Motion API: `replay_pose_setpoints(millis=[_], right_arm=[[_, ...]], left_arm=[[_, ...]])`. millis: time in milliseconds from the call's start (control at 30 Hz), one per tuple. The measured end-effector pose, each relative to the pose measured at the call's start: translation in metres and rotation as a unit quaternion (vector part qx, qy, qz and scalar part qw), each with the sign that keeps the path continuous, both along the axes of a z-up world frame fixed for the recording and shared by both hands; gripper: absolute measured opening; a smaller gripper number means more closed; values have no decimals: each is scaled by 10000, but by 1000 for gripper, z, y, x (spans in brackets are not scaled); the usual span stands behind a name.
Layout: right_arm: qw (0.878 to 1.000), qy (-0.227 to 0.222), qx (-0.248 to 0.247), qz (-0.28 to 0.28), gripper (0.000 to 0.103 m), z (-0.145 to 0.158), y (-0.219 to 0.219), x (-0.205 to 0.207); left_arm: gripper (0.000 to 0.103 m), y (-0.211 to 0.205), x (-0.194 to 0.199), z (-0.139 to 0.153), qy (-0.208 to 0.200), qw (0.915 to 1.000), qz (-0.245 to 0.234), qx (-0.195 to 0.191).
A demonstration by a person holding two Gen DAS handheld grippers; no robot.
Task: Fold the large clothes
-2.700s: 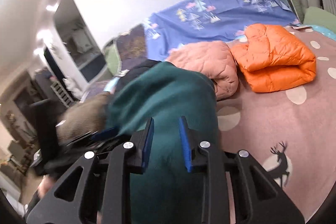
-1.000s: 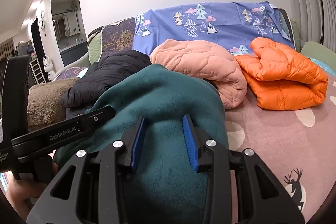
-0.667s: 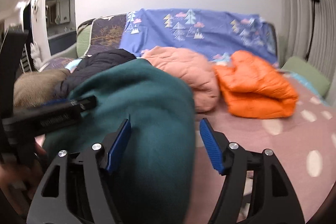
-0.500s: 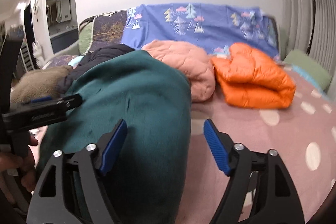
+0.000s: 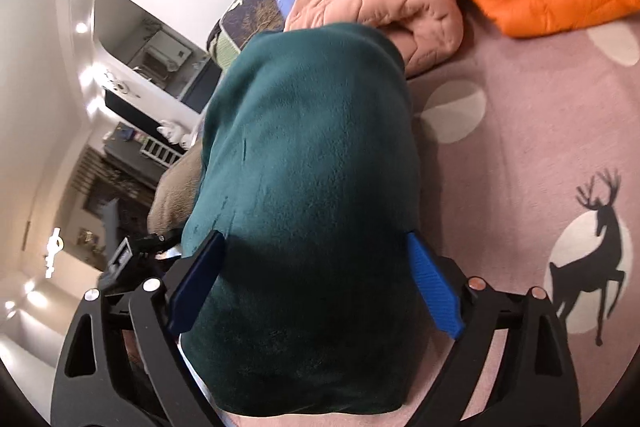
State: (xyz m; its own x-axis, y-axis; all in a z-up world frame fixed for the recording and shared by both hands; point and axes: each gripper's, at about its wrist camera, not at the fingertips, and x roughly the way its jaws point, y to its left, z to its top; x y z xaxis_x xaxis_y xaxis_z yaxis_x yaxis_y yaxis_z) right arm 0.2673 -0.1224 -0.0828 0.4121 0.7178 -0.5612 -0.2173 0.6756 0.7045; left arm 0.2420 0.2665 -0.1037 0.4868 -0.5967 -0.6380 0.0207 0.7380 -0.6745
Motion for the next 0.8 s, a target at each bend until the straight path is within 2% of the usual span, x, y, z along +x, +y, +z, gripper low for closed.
replay_pose_setpoints(millis=[133, 233, 367, 567, 800], right_arm=[[9993, 67, 182, 328, 99, -4, 0, 5], [9985, 166, 276, 454, 102, -16, 0, 13], [9961, 264, 728, 422, 102, -32, -1, 25], [9890, 536, 1346, 314, 102, -55, -6, 42], [9882, 585, 1396, 232, 102, -54, 0, 30]], left_arm=[[101, 8, 4, -27, 343, 9949, -251, -909], [101, 9, 8, -41, 554, 9893, -369, -1295], [101, 4, 13, -53, 632, 9854, -393, -1529], [101, -12, 23, -60, 543, 9822, -411, -1750], [101, -24, 16, -62, 404, 9827, -351, -1771]])
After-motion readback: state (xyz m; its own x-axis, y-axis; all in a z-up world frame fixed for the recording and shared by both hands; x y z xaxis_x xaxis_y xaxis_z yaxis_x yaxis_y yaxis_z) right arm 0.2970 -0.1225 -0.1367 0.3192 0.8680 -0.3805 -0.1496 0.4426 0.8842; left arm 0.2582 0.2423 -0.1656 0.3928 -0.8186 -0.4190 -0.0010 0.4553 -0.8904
